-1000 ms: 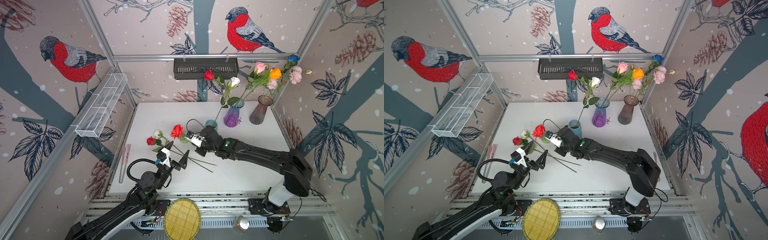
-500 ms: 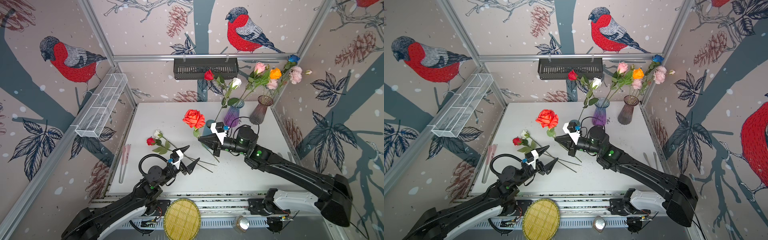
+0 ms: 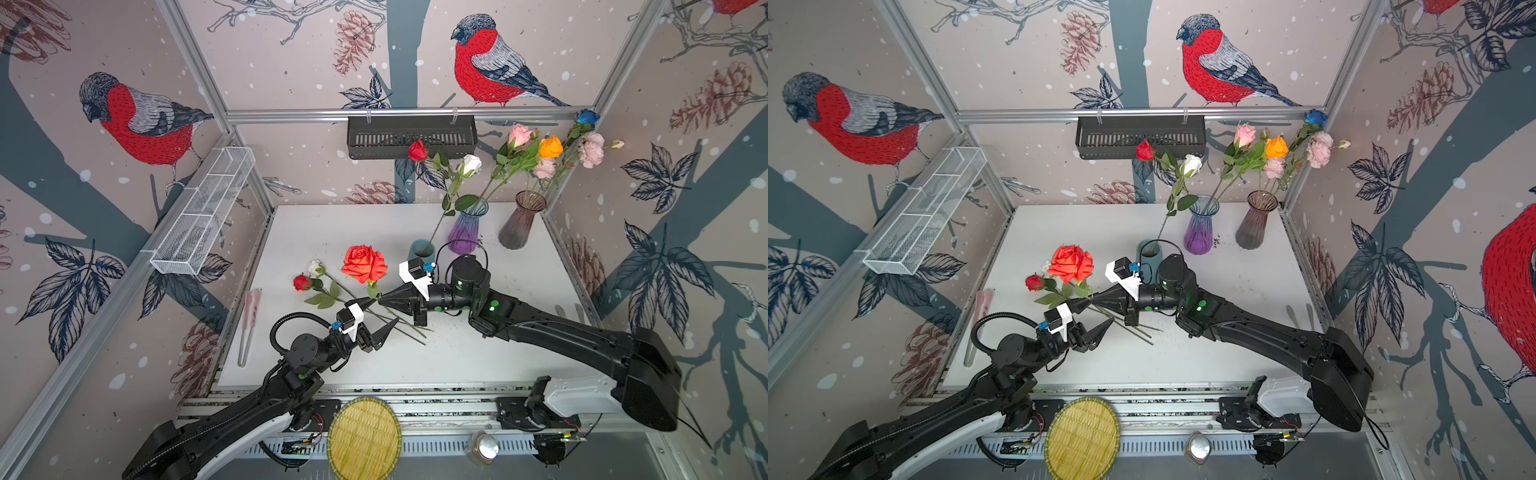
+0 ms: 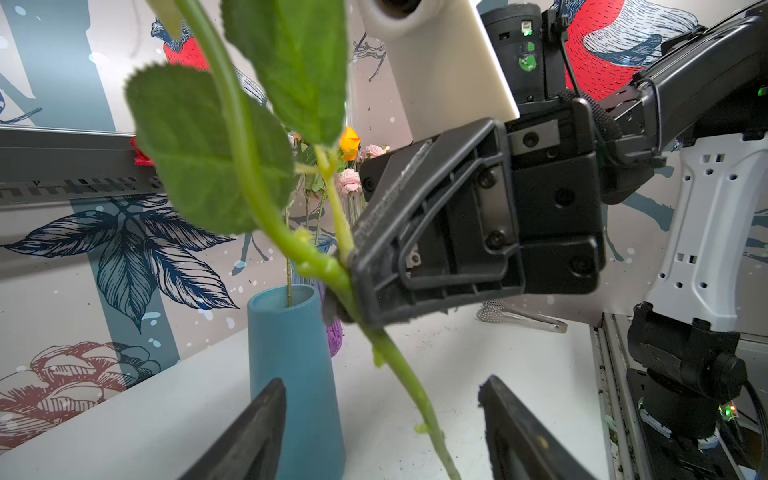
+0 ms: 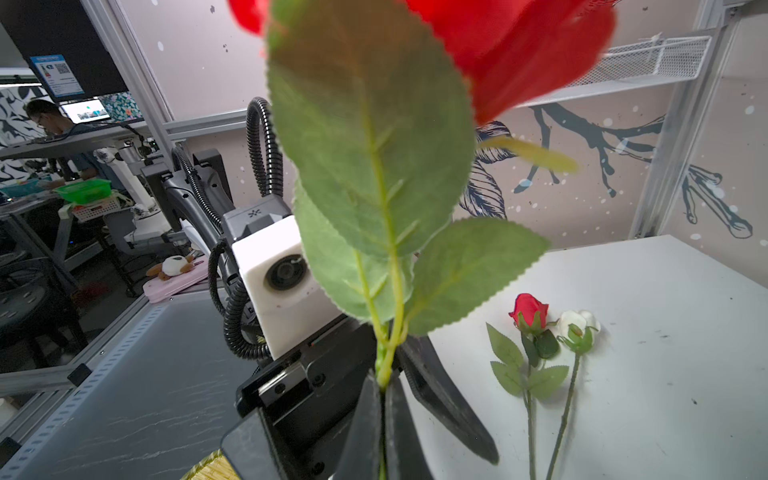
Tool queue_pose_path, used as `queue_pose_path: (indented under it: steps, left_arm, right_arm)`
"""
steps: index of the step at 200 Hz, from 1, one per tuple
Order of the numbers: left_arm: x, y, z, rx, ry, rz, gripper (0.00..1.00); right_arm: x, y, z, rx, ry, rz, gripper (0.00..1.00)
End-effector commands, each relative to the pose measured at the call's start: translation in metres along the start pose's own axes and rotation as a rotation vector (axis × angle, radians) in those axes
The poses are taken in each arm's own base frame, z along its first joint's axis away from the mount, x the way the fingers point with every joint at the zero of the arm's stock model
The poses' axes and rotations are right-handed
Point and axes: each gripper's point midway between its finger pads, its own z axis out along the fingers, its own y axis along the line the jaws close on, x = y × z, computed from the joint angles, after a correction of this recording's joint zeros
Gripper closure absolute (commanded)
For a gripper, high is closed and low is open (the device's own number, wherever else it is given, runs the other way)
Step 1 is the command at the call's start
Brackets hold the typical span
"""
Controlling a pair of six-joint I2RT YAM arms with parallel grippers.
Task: Arrange the flowers into the vase
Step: 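Grasp the red rose stem with the left gripper while the right opens and withdraws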
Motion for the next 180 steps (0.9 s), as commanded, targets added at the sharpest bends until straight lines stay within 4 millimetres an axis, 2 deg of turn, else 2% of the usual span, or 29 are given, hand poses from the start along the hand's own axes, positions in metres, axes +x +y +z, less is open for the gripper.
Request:
queue_pose_path:
  steps: [1,21,31,41,57,81,88,101,109,111,132,143,159,180]
  left_arm:
    - [-0.012,0.0,0.0,0.001,-0.044,0.014,0.33]
    - [-0.012,0.001,0.001,-0.007,-0.038,0.014,0.42]
    - [-0.011,0.002,0.001,-0.008,-0.033,0.013,0.52]
    - [-0.011,0.002,0.002,-0.007,-0.03,0.013,0.66]
    - [-0.011,0.003,0.002,-0.014,-0.024,0.013,1.0]
    - [-0.008,0.006,0.002,-0.034,-0.017,0.014,1.0]
    - [-0.008,0.007,0.001,-0.038,-0.019,0.015,1.0]
    - [-0.006,0.01,0.001,-0.055,-0.014,0.016,1.0]
    - [-0.006,0.013,0.001,-0.075,-0.013,0.008,1.0]
    - [-0.006,0.015,0.0,-0.084,-0.014,0.003,1.0]
    - [-0.006,0.035,-0.005,-0.206,-0.031,-0.059,1.0]
    - [-0.013,0.042,-0.006,-0.243,-0.058,-0.075,1.0]
    - [-0.036,0.047,0.0,-0.26,-0.094,-0.09,1.0]
    - [-0.084,0.053,0.013,-0.268,-0.16,-0.104,1.0]
  right_arm:
    - [-0.01,0.006,0.003,-0.043,-0.033,-0.038,0.98]
    - [-0.008,0.006,0.004,-0.052,-0.032,-0.036,0.98]
    - [-0.009,0.008,0.004,-0.064,-0.037,-0.037,0.99]
    - [-0.01,0.008,0.004,-0.067,-0.042,-0.036,0.98]
    - [-0.014,0.008,0.002,-0.065,-0.055,-0.041,0.99]
    - [-0.018,0.005,-0.004,-0.044,-0.078,-0.047,0.97]
    - [-0.02,0.001,-0.008,-0.015,-0.084,-0.051,0.87]
    - [-0.02,-0.01,-0.017,0.073,-0.097,-0.066,0.59]
    - [-0.016,-0.02,-0.024,0.151,-0.101,-0.073,0.5]
    - [-0.021,-0.02,-0.03,0.172,-0.116,-0.083,0.49]
    - [-0.021,-0.039,-0.062,0.363,-0.141,-0.115,0.47]
    - [-0.015,-0.046,-0.08,0.453,-0.135,-0.134,0.47]
    - [-0.009,-0.055,-0.11,0.625,-0.123,-0.178,0.47]
    - [-0.004,-0.064,-0.171,0.906,-0.204,-0.199,0.47]
